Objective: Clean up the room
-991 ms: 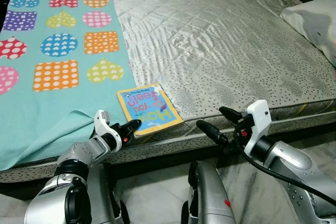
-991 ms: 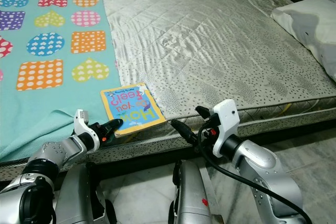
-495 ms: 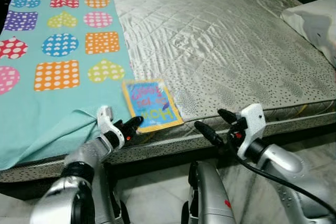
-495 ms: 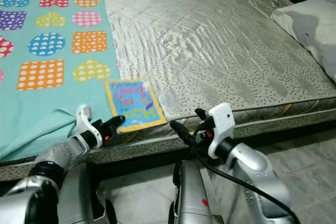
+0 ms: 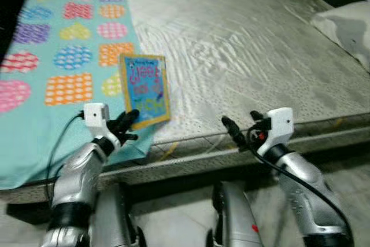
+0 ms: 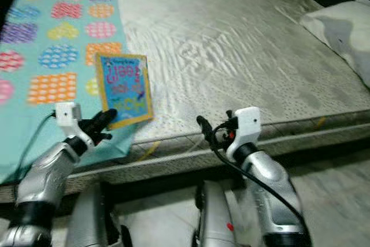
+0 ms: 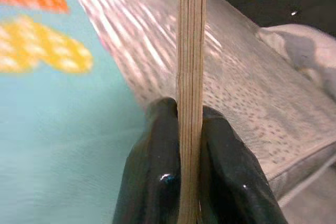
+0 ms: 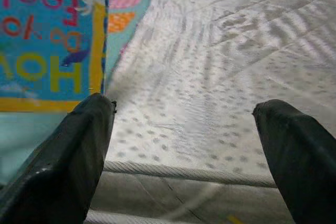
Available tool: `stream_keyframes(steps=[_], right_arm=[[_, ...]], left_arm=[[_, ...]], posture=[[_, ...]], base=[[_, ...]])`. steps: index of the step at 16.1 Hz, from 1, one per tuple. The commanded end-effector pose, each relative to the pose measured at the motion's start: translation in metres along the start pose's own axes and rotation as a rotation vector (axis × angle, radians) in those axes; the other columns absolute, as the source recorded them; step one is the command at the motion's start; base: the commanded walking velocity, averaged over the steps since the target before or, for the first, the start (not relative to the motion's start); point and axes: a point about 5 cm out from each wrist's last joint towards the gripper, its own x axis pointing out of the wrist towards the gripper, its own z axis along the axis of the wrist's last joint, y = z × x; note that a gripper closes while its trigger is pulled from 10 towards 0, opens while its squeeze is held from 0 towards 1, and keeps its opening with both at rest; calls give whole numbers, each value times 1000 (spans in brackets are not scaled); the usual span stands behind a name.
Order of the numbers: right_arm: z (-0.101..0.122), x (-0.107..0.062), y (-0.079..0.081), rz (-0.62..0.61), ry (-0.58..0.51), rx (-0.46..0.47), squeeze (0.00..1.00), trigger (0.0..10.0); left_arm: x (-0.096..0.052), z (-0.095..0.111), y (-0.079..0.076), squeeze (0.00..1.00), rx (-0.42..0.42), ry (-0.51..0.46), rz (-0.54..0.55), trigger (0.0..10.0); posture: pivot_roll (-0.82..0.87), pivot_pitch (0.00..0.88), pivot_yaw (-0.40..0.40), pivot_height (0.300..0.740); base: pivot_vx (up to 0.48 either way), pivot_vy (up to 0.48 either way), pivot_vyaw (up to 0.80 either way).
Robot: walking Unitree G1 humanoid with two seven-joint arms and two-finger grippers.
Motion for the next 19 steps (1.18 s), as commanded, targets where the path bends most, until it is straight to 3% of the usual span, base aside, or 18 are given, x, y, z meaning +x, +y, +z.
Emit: stream_keyframes(steps=[1, 4, 7, 11, 19], right_arm=[[-4, 2, 0, -24, 9, 16, 0, 10000], [-5, 6, 1, -125, -46, 59, 0, 10000], [-6, 8, -3, -163, -57, 75, 0, 10000], [7, 15, -5, -162, -126, 77, 0, 10000], [9, 18, -1, -128, -138, 74, 0, 10000]], left_arm=[[-5, 14, -5, 0, 83, -51, 6, 0], [-34, 15, -10, 0, 139, -104, 135, 0], [-53, 4, -19, 0, 140, -69, 187, 0], [-54, 1, -28, 0, 136, -58, 175, 0], [-52, -3, -33, 0, 129, -37, 166, 0]], posture=[[-35, 5, -21, 518], [-1, 0, -7, 518], [11, 0, -9, 518], [12, 0, -9, 527], [6, 0, -10, 610]], base=[[0, 0, 0], [0, 0, 0], [0, 0, 0], [0, 0, 0], [0, 0, 0]])
